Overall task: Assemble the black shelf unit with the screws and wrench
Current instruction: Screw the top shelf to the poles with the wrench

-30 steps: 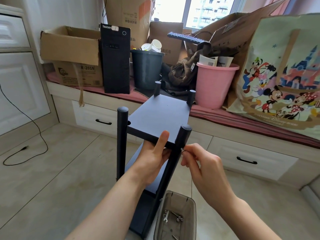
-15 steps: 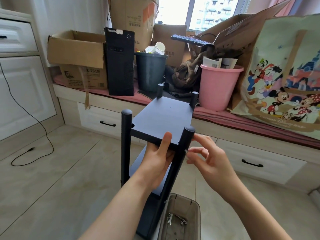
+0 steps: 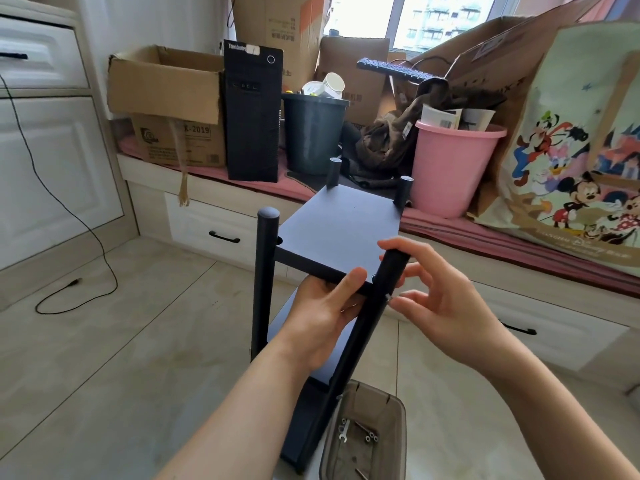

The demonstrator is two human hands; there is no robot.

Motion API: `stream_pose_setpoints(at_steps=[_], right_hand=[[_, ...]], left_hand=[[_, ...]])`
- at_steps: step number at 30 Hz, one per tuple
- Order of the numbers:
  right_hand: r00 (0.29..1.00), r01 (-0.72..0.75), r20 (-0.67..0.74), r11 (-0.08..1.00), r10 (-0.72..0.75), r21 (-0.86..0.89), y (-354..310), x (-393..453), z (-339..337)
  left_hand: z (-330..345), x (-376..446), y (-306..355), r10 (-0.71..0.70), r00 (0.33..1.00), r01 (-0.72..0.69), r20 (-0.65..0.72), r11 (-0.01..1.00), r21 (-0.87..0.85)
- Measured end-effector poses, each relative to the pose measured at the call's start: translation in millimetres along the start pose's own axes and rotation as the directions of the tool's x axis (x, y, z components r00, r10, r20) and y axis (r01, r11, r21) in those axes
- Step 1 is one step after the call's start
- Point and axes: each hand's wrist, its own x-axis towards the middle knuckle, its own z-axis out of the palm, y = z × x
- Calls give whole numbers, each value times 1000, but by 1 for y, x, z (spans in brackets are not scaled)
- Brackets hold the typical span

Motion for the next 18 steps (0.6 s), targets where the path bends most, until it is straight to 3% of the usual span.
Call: stream_pose_setpoints(at_steps=[8,15,18], right_hand=[[996,81,23,997,-81,5,5,2,-2],[996,91,0,996,-91,-27,7,1,-4],[995,101,5,988,-101,-119,6,1,-7]], left_hand=[[3,2,-2,-1,993,2,-114,1000,3],[0,2,-3,-2,995,1,-100,1000,-3],[-1,2,-1,-7,996,5,-90,1000,-23]])
